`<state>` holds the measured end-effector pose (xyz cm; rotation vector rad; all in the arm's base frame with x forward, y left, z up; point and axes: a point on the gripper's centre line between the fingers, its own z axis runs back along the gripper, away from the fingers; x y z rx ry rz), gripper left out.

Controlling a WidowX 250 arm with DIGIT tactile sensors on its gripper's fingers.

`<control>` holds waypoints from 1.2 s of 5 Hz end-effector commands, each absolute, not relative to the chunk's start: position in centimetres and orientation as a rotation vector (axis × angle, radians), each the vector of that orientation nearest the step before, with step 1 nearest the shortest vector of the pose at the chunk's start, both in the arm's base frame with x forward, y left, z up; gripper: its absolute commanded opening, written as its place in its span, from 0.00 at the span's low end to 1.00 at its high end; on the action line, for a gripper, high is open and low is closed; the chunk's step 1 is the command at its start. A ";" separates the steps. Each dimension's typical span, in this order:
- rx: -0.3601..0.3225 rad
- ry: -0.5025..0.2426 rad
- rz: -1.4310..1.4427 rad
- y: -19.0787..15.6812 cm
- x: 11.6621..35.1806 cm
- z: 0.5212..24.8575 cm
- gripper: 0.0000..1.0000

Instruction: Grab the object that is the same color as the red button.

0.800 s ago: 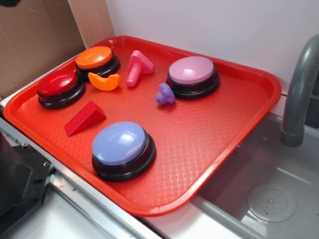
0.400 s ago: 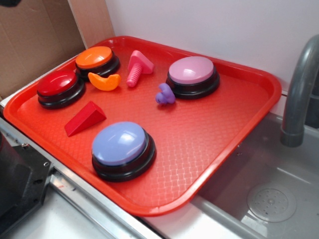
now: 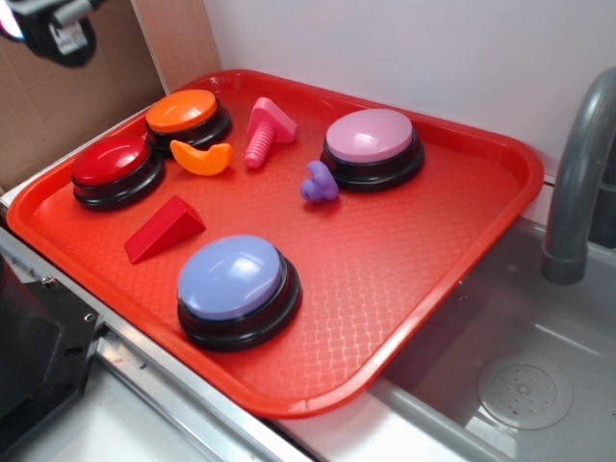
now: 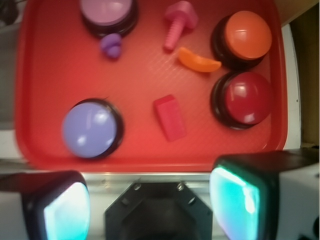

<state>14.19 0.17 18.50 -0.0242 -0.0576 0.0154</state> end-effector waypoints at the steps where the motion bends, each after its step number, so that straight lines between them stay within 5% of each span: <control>1: 0.012 -0.125 -0.005 4.3 17.0 13.3 1.00; 2: 0.031 -0.059 -0.041 4.4 18.2 11.4 1.00; 4: 0.016 -0.102 -0.123 2.8 18.9 6.9 1.00; 6: 0.005 -0.051 -0.103 2.4 19.0 3.2 1.00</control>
